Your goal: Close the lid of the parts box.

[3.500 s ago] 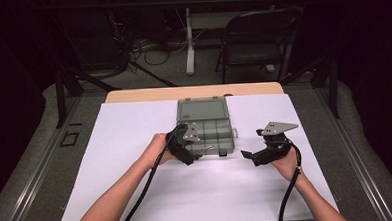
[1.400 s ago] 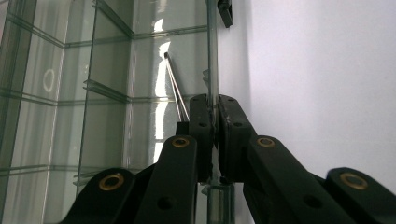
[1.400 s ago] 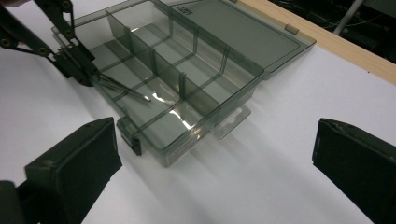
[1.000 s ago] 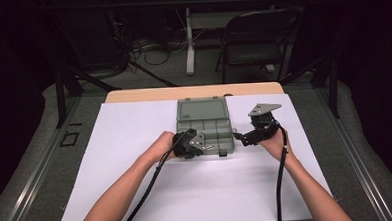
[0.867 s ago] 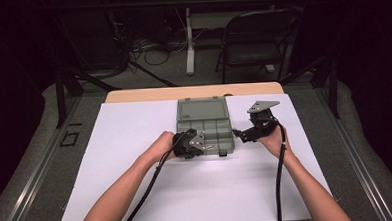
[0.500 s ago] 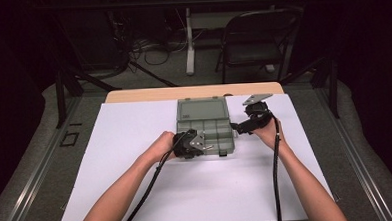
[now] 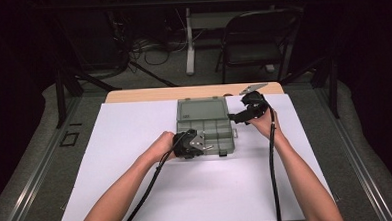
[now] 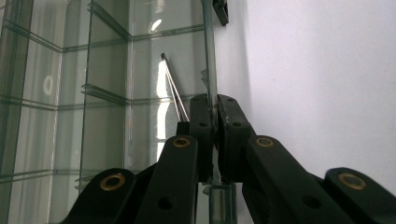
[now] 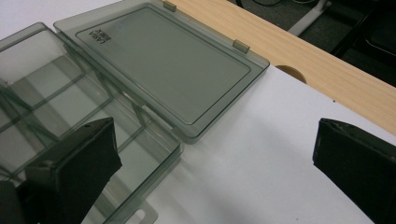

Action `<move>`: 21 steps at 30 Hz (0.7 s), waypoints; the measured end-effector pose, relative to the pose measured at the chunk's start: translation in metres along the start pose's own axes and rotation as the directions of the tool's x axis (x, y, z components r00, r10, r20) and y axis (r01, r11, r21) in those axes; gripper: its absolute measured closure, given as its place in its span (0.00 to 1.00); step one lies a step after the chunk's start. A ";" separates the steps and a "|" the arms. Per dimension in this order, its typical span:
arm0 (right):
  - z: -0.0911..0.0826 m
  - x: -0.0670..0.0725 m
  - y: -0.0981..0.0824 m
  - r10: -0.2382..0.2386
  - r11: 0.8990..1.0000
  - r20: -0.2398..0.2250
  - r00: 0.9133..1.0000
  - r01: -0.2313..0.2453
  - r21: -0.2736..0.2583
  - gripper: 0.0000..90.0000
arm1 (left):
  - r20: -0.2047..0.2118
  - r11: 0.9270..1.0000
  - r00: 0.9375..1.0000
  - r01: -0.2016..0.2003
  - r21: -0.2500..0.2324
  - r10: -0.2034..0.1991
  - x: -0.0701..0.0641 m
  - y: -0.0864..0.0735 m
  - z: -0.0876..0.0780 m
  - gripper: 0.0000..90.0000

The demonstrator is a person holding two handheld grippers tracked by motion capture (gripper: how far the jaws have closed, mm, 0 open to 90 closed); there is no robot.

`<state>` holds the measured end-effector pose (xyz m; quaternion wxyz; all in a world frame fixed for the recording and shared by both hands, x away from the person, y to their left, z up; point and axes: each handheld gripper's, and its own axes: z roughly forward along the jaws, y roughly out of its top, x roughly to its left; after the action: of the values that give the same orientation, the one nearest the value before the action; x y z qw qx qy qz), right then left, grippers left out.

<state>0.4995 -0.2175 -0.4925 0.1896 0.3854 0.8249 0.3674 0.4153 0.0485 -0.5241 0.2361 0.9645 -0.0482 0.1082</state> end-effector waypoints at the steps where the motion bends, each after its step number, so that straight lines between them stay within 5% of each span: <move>1: 0.001 -0.002 0.002 0.002 1.000 0.004 1.000 -0.002 0.003 0.00 | 0.001 1.000 1.000 0.000 0.000 0.000 0.000 0.000 0.000 0.96; 4: 0.003 -0.004 0.005 0.001 1.000 0.014 1.000 -0.001 0.000 0.02 | 0.000 1.000 1.000 -0.001 0.003 0.001 0.000 0.000 0.000 0.96; 8: 0.006 -0.010 0.006 0.013 1.000 0.035 0.999 -0.013 0.007 0.19 | 0.003 1.000 1.000 0.006 -0.007 -0.005 0.001 -0.001 0.000 0.96; 15: 0.019 -0.014 0.001 0.026 0.997 0.034 0.999 -0.028 0.071 0.70 | 0.008 1.000 1.000 -0.005 -0.008 0.005 0.001 -0.001 0.000 0.96; 21: 0.037 -0.012 -0.005 0.013 0.993 0.001 1.000 -0.013 0.119 0.95 | 0.023 1.000 1.000 -0.011 -0.013 0.011 0.003 -0.002 0.000 0.96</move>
<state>0.5269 -0.2120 -0.5202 0.1639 0.4016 0.8428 0.3187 0.4186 0.0502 -0.5245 0.2412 0.9638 -0.0569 0.0981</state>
